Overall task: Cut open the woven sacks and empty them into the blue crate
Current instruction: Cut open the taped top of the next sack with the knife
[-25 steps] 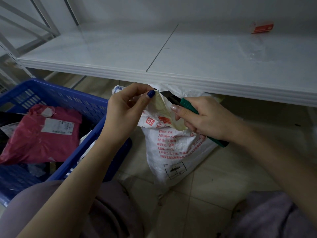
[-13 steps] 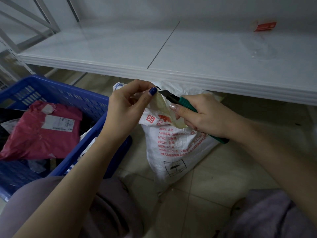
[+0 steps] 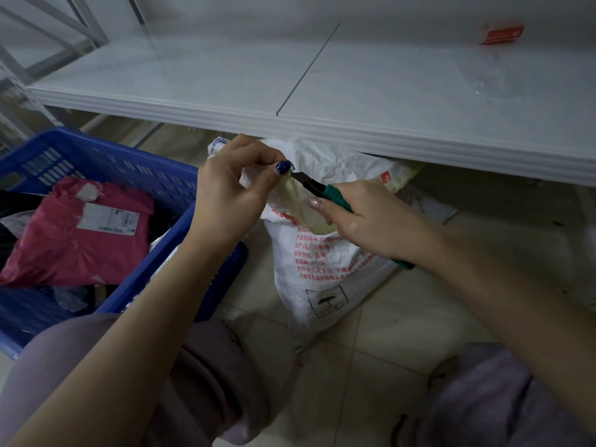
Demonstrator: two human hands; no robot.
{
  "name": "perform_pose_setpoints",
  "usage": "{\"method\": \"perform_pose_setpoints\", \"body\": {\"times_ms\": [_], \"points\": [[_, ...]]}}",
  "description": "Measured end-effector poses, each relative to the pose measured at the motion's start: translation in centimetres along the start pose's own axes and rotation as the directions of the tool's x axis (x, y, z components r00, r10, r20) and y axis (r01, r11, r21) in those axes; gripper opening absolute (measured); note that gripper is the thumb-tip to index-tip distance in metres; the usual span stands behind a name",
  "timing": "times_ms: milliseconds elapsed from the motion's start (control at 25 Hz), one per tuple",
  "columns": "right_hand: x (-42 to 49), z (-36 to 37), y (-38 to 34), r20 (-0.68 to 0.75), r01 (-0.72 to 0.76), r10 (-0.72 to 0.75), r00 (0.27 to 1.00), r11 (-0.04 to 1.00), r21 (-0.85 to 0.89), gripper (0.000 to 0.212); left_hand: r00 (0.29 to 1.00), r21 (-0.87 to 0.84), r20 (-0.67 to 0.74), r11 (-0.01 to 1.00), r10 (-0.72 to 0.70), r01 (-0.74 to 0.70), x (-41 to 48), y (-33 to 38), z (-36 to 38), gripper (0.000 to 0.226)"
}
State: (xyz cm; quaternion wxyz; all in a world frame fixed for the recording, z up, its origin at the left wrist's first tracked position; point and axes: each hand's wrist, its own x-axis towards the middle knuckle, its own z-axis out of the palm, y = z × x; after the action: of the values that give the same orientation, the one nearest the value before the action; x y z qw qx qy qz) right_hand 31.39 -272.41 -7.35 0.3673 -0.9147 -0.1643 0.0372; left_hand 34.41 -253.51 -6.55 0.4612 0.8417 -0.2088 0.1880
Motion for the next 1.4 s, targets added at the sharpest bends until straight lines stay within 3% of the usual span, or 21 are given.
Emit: {"method": "perform_pose_setpoints", "body": {"times_ms": [480, 600, 680, 720, 840, 960, 1160, 1400], "points": [[0.1, 0.1, -0.5, 0.120, -0.084, 0.095, 0.988, 0.992, -0.094, 0.040, 0.989, 0.077, -0.125, 0.993, -0.076, 0.086, -1.1, -0.4, 1.0, 0.011], [-1.2, 2.1, 1.8, 0.305, -0.107, 0.212, 0.929, 0.939, -0.328, 0.041, 0.945, -0.101, -0.281, 0.985, -0.165, 0.142, 1.1, -0.4, -1.8, 0.015], [-1.8, 1.9, 3.6, 0.231, -0.144, 0.229, 0.946, 0.932, -0.332, 0.044, 0.926, -0.213, -0.297, 0.962, -0.233, 0.173, 1.5, -0.9, -4.0, 0.017], [-1.8, 1.1, 4.0, 0.142, -0.162, 0.209, 0.968, 0.944, -0.287, 0.043, 0.926, -0.246, -0.271, 0.949, -0.263, 0.197, 1.4, -0.9, -4.2, 0.017], [-2.2, -1.3, 3.3, -0.109, -0.185, 0.194, 0.975, 0.978, 0.092, 0.038, 0.954, -0.227, -0.110, 0.942, -0.278, 0.249, 1.2, -0.2, -2.7, 0.009], [-1.0, -1.8, 1.4, -0.297, -0.018, 0.082, 0.951, 0.977, 0.214, 0.032, 0.975, -0.273, 0.008, 0.937, -0.224, 0.218, 1.2, 0.6, -1.8, 0.007], [2.5, -1.8, -1.4, -0.277, 0.131, -0.029, 0.960, 0.925, 0.357, 0.024, 0.981, -0.286, 0.099, 0.940, -0.166, 0.188, -0.2, 1.0, -1.2, 0.008], [3.9, -0.2, -3.7, -0.209, 0.163, -0.049, 0.977, 0.800, 0.577, 0.029, 0.980, -0.309, -0.042, 0.935, -0.197, 0.174, -0.3, 0.8, -2.0, 0.007]]}}
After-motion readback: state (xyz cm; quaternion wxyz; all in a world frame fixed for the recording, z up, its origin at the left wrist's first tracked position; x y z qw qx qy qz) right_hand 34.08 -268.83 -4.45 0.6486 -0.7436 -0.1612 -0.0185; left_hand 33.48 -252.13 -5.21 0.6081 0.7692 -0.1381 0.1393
